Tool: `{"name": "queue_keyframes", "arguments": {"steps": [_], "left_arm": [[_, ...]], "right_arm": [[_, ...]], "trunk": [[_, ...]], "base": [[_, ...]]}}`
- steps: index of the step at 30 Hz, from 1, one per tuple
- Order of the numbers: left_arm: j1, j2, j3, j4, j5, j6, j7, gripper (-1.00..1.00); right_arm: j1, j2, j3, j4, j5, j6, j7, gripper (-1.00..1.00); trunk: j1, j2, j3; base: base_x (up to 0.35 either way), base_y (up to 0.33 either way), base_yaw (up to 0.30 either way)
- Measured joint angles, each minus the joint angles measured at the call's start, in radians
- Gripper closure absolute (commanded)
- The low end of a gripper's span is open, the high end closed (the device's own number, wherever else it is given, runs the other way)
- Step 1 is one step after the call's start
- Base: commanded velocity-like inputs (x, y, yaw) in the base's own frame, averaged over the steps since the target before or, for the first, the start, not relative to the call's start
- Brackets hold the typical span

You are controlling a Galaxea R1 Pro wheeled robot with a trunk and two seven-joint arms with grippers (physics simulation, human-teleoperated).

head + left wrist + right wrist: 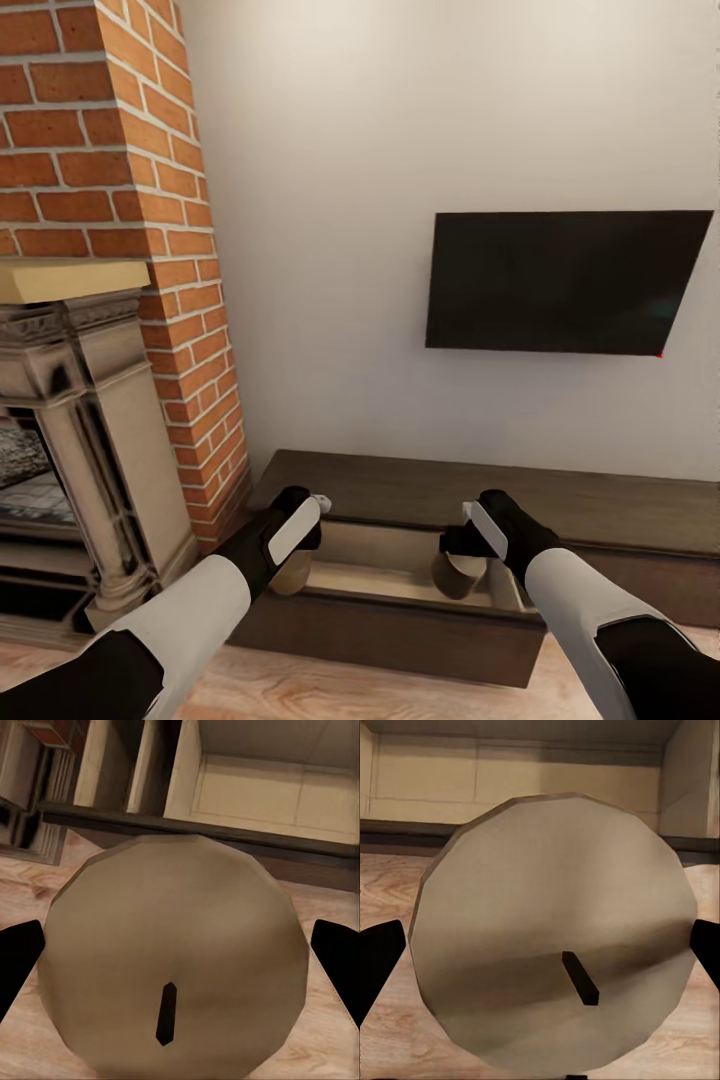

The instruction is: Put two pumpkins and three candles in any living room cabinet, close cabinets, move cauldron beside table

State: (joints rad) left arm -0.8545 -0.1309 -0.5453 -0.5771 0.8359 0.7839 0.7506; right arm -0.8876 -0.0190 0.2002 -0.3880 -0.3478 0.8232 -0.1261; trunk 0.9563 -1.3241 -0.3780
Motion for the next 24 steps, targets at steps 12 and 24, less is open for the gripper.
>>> {"name": "queue_keyframes", "arguments": {"steps": [12, 24], "left_arm": [[0.000, 0.000, 0.000, -0.006, -0.003, 0.002, 0.000, 1.00], [0.000, 0.001, 0.000, -0.006, -0.007, 0.004, -0.005, 1.00]], "right_arm": [[0.000, 0.001, -0.001, -0.004, -0.001, 0.000, 0.000, 1.00], [0.000, 0.001, -0.002, -0.008, -0.004, 0.000, 0.012, 1.00]], "trunk": [[0.000, 0.000, 0.000], [0.000, 0.000, 0.006]], "base": [[0.023, -0.016, -0.003], [0.080, 0.000, -0.074]]}}
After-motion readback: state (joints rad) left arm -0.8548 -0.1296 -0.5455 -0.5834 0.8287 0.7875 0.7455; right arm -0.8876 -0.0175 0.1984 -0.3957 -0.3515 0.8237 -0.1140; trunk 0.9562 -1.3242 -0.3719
